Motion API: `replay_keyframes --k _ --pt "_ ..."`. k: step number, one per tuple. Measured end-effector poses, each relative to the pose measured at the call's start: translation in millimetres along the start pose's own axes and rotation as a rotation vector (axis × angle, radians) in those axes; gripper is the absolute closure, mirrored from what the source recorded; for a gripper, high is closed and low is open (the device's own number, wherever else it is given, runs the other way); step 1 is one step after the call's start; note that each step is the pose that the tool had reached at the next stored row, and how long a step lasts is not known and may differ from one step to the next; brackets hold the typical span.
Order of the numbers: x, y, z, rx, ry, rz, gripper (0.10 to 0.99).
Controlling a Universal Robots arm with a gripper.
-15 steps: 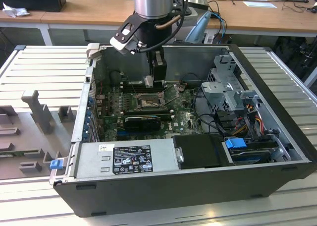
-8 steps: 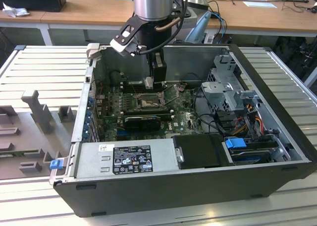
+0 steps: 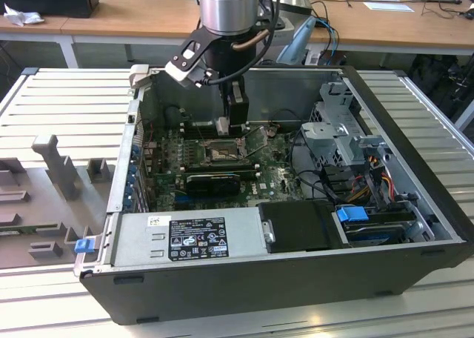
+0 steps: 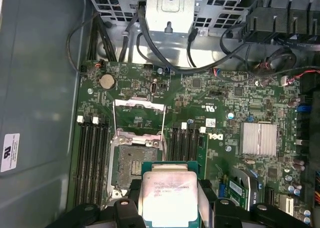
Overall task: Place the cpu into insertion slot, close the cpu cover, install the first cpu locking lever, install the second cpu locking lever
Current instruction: 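Place the cpu into insertion slot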
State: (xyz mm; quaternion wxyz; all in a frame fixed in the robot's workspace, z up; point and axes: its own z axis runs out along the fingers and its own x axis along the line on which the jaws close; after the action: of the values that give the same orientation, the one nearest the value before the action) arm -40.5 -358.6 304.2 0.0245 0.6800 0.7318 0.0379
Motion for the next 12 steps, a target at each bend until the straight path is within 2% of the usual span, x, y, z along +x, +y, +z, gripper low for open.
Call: replay_keyframes --k 12 --pt "3.4 -1.3 13.4 0.0 -0.0007 0.007 0.561"
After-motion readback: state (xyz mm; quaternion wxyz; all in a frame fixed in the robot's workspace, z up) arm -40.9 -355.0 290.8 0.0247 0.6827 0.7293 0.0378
